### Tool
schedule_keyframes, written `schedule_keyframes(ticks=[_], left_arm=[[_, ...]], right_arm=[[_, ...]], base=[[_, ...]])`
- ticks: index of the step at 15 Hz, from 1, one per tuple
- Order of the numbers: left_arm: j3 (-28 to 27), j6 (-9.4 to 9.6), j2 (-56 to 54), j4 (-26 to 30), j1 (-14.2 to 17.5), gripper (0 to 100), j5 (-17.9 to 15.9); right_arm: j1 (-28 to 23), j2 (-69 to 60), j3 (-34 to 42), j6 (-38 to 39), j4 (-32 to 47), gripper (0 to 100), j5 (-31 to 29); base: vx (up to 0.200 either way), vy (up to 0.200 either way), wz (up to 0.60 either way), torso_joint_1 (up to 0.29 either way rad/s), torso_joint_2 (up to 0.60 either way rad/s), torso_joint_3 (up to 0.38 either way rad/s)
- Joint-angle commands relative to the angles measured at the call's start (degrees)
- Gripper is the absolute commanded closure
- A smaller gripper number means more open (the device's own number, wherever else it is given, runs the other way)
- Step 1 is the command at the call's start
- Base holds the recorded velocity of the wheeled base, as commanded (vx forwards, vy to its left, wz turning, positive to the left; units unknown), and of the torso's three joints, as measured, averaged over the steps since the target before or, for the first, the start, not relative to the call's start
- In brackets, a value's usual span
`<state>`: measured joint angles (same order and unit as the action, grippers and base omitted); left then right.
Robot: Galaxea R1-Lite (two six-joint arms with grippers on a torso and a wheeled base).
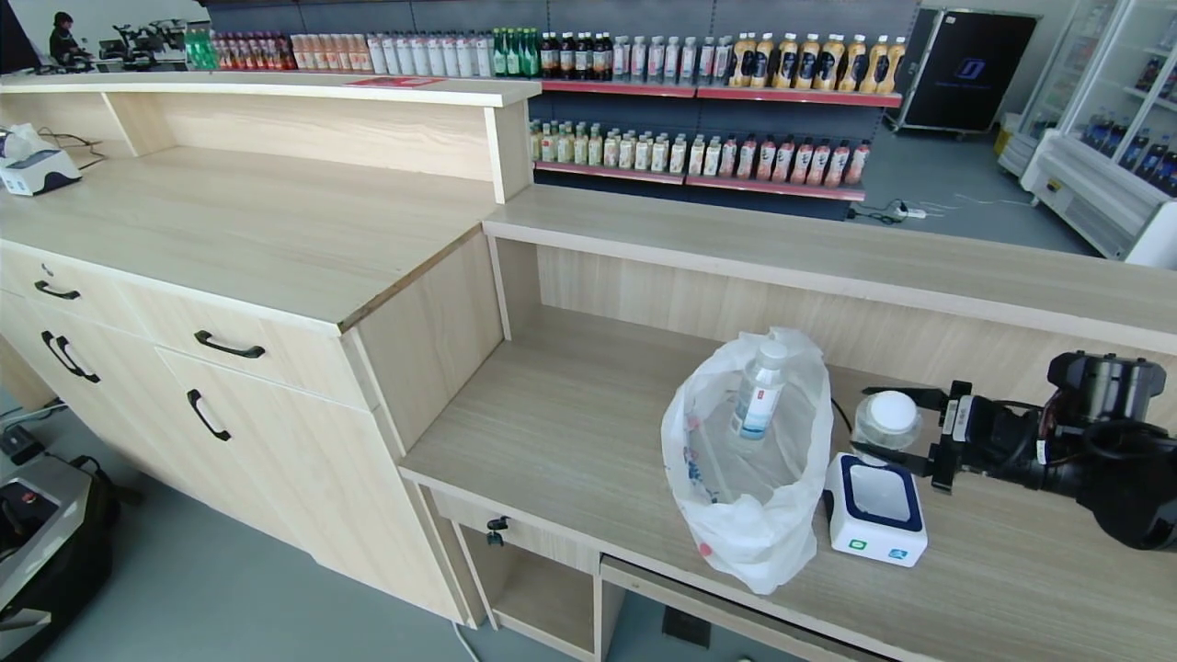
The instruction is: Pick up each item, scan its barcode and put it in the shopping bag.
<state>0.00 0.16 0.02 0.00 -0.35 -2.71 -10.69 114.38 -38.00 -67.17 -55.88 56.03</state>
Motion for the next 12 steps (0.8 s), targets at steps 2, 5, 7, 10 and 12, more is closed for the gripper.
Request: schedule_keyframes(ticks=[2, 5, 7, 10, 12], left_arm=[[0.00, 0.02, 0.06, 0.00, 0.00, 0, -0.02], [0.00, 0.02, 0.06, 0.00, 0.00, 0, -0.02], [0.00, 0.02, 0.06, 0.00, 0.00, 0, -0.02], [0.00, 0.02, 0.06, 0.00, 0.00, 0, -0.02], [0.00, 0.02, 0.06, 0.00, 0.00, 0, -0.02]], right_arm=[[0.32, -8.39, -1.64, 12.50, 2.27, 100, -6.63], [0.58, -18.94, -3.13, 30.70, 4.38, 100, -16.39], [-0.21, -26.41, -3.84, 43.53, 7.81, 100, -26.23], [-1.09, -34.32, -1.11, 55.48, 15.10, 100, -39.68], [-0.65, -38.71, 1.70, 57.68, 20.37, 100, -51.81]], base=[[0.000, 0.000, 0.00, 0.000, 0.00, 0.000], [0.000, 0.000, 0.00, 0.000, 0.00, 0.000], [0.000, 0.000, 0.00, 0.000, 0.00, 0.000], [0.000, 0.000, 0.00, 0.000, 0.00, 0.000], [0.000, 0.000, 0.00, 0.000, 0.00, 0.000]])
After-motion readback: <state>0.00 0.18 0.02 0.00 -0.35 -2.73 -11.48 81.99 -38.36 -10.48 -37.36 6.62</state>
